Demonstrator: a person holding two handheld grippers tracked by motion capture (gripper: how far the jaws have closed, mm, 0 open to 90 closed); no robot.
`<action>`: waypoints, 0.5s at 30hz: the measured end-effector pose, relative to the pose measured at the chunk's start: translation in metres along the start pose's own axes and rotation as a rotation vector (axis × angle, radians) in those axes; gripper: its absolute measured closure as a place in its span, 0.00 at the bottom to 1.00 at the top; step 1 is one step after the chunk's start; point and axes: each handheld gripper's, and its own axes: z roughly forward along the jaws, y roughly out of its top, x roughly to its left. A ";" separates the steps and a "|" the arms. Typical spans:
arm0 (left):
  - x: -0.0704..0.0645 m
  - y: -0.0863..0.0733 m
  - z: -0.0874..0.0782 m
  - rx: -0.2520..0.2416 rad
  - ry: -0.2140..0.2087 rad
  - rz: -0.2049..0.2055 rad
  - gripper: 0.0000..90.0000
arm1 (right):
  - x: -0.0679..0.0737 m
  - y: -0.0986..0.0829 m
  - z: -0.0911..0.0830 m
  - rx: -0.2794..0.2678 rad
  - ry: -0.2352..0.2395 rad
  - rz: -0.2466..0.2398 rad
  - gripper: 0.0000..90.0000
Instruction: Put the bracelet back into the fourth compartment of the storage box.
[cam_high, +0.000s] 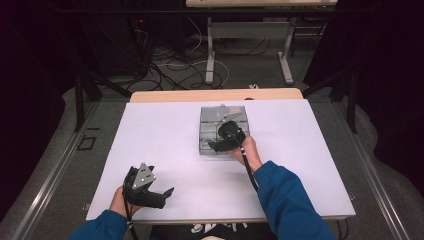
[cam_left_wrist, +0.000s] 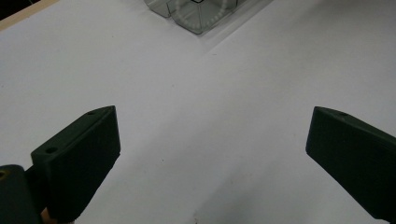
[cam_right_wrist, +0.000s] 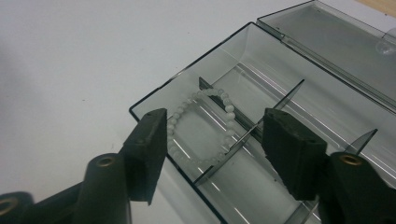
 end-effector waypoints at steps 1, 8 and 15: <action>0.000 0.000 0.000 0.000 0.000 0.002 0.03 | -0.001 -0.001 -0.003 -0.001 0.009 0.000 0.36; 0.000 0.000 0.000 0.000 0.000 0.001 0.03 | -0.003 -0.006 -0.020 -0.010 0.051 -0.003 0.17; 0.001 0.001 -0.002 0.007 -0.003 0.012 0.03 | -0.004 -0.018 -0.035 0.009 0.092 -0.008 0.03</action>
